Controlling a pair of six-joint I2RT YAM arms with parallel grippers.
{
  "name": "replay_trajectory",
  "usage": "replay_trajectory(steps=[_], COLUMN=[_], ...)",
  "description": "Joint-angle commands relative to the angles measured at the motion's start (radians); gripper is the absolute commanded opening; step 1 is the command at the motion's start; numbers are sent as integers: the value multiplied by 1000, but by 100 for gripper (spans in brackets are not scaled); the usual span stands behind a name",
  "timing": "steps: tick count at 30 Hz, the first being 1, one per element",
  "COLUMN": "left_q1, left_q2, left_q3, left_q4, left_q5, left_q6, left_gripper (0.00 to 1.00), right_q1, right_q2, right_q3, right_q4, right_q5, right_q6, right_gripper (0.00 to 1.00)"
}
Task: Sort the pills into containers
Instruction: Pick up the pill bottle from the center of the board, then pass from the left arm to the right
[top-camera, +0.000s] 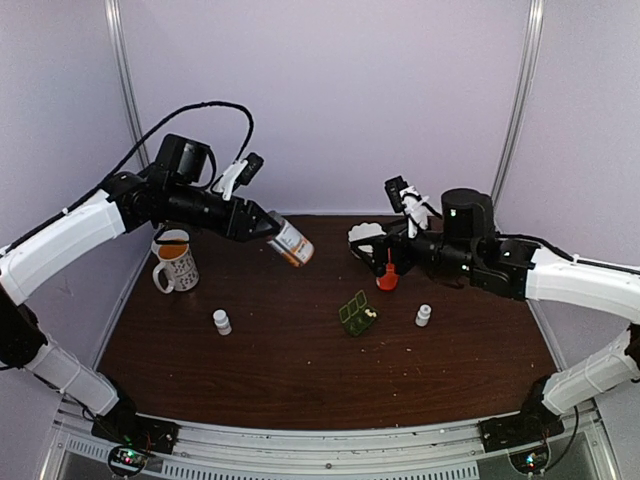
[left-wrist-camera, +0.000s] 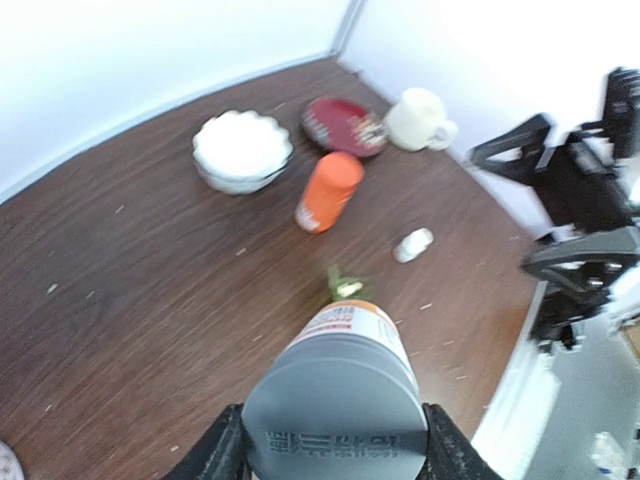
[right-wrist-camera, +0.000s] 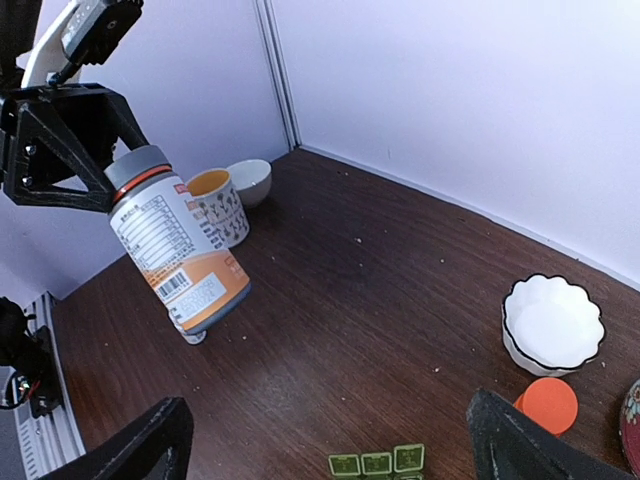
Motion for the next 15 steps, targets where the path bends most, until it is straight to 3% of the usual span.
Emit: replay_trajectory(steps=[1,4,7,10,15], left_q1=[2,2,2,2,0], left_q2=[-71,-116,-147,-167,-179], left_q3=[30,14,-14,-44,-64], left_q4=[135,198,273,358,461], left_q5=[221,299,388,448,522], left_q6=[-89,-137,-196,-256,-348], left_gripper=[28,28,27,27,27], right_q1=[8,6,6,50,183], right_q2=[-99,-163,-209,-204,-201], right_q3=[-44,-130,-184,-122,-120], right_q4=[93,210,337,266,271], right_q5=[-47,-36,-159,-296,-249], right_q6=[72,151,174,128,-41], right_gripper=[100,100,100,100,100])
